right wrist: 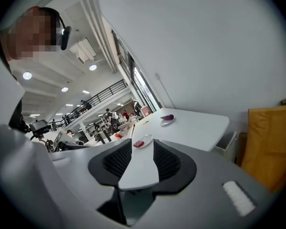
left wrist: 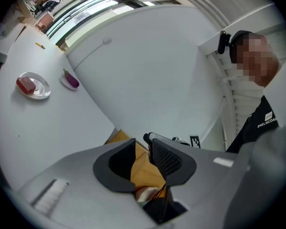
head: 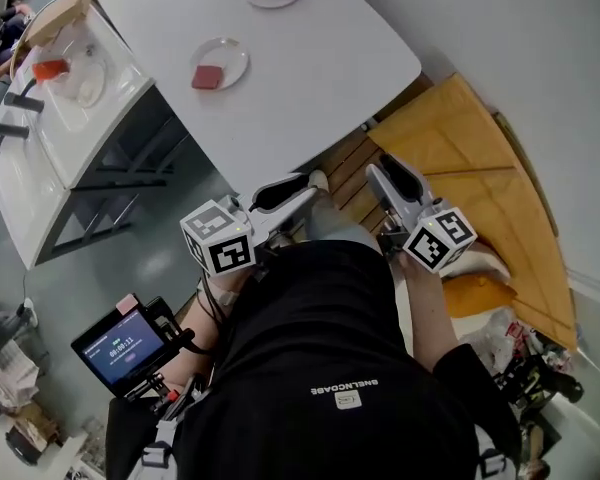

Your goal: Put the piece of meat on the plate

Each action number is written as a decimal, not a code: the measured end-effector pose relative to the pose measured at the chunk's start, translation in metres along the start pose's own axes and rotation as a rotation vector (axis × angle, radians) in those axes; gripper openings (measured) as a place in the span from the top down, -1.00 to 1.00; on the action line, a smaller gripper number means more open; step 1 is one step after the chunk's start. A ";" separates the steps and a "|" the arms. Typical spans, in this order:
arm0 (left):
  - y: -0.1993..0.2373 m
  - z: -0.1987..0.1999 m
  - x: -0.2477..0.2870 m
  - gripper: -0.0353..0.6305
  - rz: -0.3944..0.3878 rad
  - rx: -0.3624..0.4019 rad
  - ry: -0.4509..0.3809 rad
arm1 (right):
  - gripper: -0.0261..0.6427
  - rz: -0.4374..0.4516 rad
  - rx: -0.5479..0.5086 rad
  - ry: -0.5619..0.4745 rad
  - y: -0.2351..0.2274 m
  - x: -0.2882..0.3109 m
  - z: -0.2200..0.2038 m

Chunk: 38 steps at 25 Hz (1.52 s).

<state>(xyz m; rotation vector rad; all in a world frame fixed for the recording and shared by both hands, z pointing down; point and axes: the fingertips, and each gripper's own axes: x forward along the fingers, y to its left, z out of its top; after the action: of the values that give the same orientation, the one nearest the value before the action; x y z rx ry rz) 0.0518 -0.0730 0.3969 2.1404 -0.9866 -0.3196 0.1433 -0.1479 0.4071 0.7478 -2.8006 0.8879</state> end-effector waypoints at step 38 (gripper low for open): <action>-0.045 -0.014 0.043 0.56 -0.144 0.035 0.128 | 0.57 -0.139 0.069 -0.146 0.006 -0.075 0.003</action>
<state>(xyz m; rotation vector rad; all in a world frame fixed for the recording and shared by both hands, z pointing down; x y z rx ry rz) 0.1125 -0.0783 0.3772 2.2390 -0.7728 -0.2321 0.2057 -0.1136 0.3833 1.0437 -2.8099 0.9455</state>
